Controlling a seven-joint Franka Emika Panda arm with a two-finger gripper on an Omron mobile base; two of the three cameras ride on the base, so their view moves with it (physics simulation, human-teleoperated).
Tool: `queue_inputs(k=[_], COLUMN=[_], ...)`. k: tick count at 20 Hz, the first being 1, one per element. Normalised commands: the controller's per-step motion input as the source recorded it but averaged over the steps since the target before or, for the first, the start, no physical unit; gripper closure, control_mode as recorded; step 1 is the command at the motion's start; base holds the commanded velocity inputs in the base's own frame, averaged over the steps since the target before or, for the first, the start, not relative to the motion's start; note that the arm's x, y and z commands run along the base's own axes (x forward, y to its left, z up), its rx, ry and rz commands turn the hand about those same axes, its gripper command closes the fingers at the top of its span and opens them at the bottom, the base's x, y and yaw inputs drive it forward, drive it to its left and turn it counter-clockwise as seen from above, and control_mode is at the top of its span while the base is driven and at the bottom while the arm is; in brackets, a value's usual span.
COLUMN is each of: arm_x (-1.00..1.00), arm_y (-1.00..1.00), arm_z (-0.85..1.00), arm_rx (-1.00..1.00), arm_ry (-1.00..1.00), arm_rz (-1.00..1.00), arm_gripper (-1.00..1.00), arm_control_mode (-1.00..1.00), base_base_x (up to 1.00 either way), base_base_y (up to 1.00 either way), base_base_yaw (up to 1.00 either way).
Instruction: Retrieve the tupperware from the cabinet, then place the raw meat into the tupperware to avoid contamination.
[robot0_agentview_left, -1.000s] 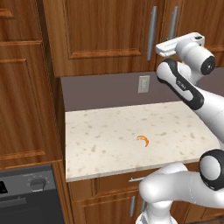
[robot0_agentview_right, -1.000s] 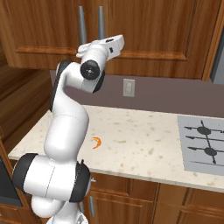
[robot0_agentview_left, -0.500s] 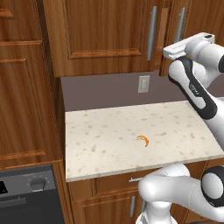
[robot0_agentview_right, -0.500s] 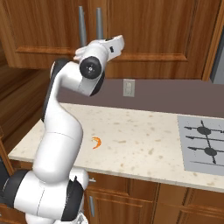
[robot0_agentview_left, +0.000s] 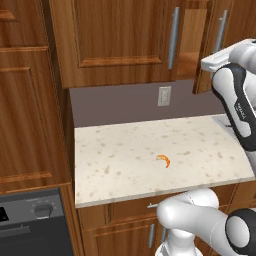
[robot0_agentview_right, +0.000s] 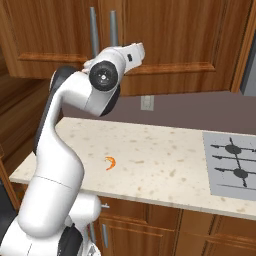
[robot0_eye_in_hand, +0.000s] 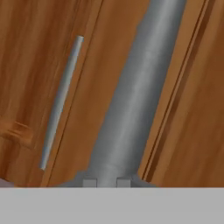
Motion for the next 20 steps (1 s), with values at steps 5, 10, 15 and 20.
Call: queue_inputs(k=[5, 10, 15, 20], arm_x=[-0.61, -0.5, -0.4, -0.3], arm_y=[-0.47, -0.49, -0.52, -0.43], arm_z=[-0.08, -0.1, -0.08, -0.08], arm_rx=[-0.02, -0.01, 0.0, 0.0], arm_ry=[0.07, 0.06, 0.04, 0.03], arm_rz=[0.02, 0.01, 0.0, 0.0], arm_gripper=[1.0, 1.0, 1.0, 1.0], arm_control_mode=[-1.0, -1.0, -1.0, -1.0], base_base_x=[0.0, 0.0, 0.0, 0.0], base_base_y=[0.0, 0.0, 0.0, 0.0], base_base_yaw=[0.0, 0.0, 0.0, 0.0])
